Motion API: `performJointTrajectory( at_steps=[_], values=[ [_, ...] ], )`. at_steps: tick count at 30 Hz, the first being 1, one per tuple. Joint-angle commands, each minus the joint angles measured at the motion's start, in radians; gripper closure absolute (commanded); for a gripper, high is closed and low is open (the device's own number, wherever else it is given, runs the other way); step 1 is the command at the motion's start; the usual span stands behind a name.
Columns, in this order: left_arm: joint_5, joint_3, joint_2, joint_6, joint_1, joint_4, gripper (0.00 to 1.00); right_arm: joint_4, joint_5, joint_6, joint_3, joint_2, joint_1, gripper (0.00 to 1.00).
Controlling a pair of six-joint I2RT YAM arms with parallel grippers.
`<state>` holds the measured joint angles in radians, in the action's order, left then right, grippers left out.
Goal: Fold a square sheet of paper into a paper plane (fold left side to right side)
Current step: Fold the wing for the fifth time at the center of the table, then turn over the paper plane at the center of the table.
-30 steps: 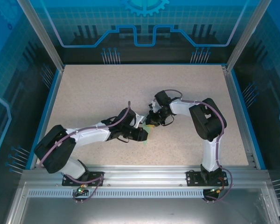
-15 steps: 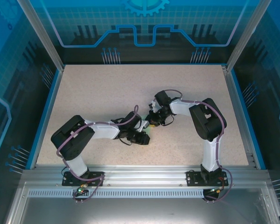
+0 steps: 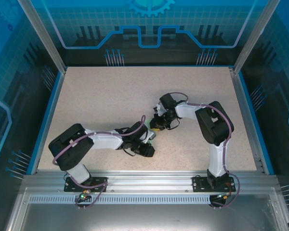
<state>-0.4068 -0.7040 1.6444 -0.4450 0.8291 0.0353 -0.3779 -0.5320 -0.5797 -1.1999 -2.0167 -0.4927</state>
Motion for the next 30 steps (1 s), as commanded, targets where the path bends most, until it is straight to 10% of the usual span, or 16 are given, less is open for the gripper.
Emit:
performJointTrajectory(
  at_steps=[1,11,24,30],
  values=[
    [-0.049,0.037,-0.068,0.007,0.01,0.046,0.78,-0.02,0.094,0.018,-0.007,-0.043,0.012,0.84],
    [0.004,0.042,-0.25,-0.049,-0.068,-0.024,0.69,-0.004,0.013,0.01,-0.039,0.023,0.036,0.81],
    [0.753,0.052,-0.573,-0.166,-0.147,0.127,0.23,-0.307,0.37,0.087,-0.081,0.272,-0.013,0.42],
    [0.822,0.054,-0.566,-0.217,-0.15,0.17,0.19,-0.314,0.451,0.002,-0.065,0.219,-0.116,0.33]
  ],
)
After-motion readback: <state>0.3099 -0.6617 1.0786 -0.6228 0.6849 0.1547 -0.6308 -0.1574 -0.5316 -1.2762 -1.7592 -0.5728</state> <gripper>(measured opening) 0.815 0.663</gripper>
